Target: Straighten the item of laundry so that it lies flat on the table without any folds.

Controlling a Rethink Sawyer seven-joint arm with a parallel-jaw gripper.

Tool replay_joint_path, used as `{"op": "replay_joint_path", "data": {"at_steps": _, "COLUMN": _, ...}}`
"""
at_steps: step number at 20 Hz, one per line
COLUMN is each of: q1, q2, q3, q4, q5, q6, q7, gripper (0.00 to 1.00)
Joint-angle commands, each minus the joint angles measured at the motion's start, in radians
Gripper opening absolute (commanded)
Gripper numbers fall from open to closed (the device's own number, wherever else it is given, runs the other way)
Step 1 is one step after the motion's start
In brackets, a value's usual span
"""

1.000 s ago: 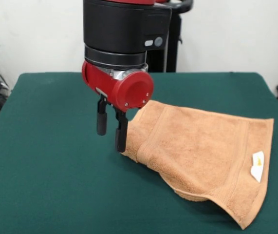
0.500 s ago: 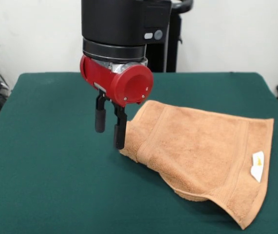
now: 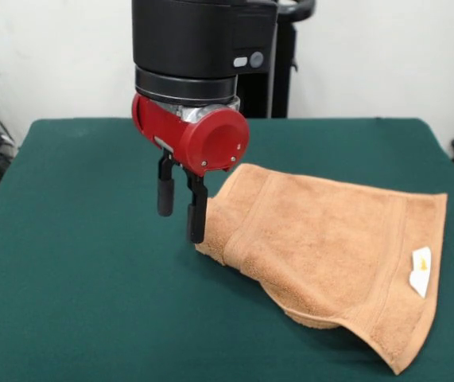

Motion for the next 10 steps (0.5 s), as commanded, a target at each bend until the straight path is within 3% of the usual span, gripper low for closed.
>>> {"op": "replay_joint_path", "data": {"at_steps": 1, "q1": 0.022, "q2": 0.041, "q3": 0.088, "q4": 0.150, "q5": 0.036, "q6": 0.056, "q7": -0.076, "gripper": 1.00}}
{"op": "replay_joint_path", "data": {"at_steps": 10, "q1": 0.047, "q2": 0.036, "q3": 0.065, "q4": 0.153, "q5": 0.036, "q6": 0.066, "q7": -0.047, "gripper": 1.00}}
